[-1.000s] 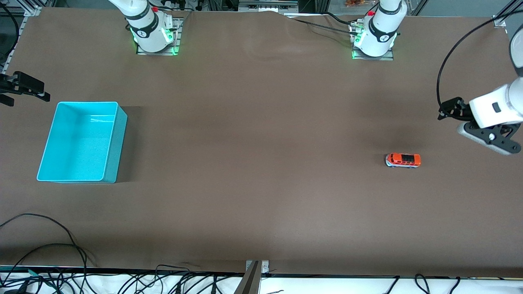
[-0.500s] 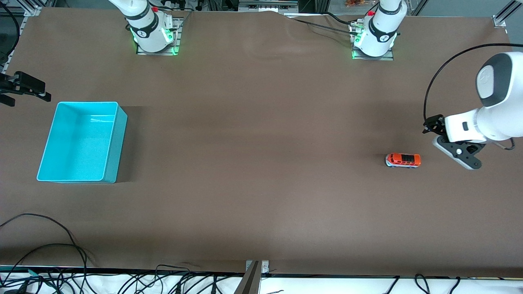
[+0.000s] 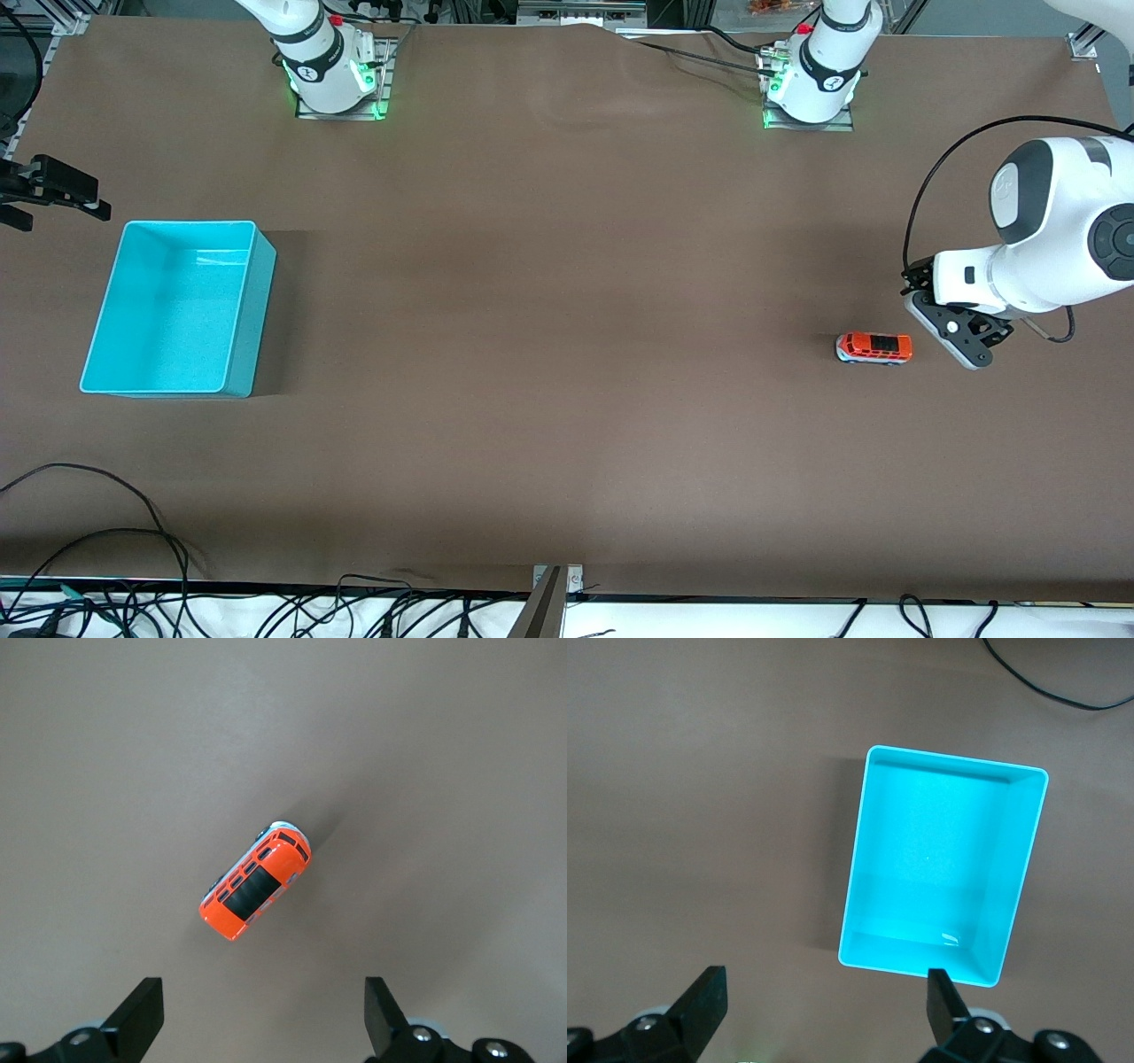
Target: Wind up bus and store in blue box
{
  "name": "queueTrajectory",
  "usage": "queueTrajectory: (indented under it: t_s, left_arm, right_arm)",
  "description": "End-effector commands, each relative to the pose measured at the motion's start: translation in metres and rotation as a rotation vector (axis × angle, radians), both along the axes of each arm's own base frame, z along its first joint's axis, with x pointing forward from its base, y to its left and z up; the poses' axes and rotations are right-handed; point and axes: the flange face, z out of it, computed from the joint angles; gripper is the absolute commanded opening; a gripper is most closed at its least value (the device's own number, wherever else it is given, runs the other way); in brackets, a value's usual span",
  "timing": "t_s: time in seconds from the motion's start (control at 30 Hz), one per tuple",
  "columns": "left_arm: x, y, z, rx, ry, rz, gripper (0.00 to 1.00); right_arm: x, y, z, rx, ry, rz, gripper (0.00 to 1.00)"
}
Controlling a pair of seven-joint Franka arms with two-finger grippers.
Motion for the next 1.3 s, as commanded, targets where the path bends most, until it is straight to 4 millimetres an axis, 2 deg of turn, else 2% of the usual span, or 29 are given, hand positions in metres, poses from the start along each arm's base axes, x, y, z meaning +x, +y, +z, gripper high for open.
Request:
queueTrajectory:
  t_s: [0.0,0.17,0.43,0.73,1.03,1.27]
  left_arm:
    - [0.001,0.002,-0.011,0.003,0.0,-0.087,1.0]
    - [0.001,0.001,-0.017,0.005,-0.014,-0.115,1.0]
    - [-0.004,0.001,-0.037,0.025,-0.043,-0.24,1.0]
    - [-0.005,0.005,-0.07,0.002,-0.059,-0.404,1.0]
    - [-0.021,0.021,-0.102,-0.015,-0.078,-0.512,1.0]
    - [-0.03,0.02,-0.116,-0.019,-0.092,-0.555,1.0]
  right_arm:
    - [0.0,0.003,0.005,0.009,0.002,-0.009,1.0]
    - [0.0,0.003,0.005,0.009,0.002,-0.009,1.0]
    - [0.001,0.004,0.006,0.009,0.001,-0.007,1.0]
    - [0.0,0.003,0.005,0.009,0.004,-0.009,1.0]
    - [0.0,0.003,0.005,0.009,0.004,-0.007,1.0]
    - [0.0,0.003,0.005,0.009,0.004,-0.009,1.0]
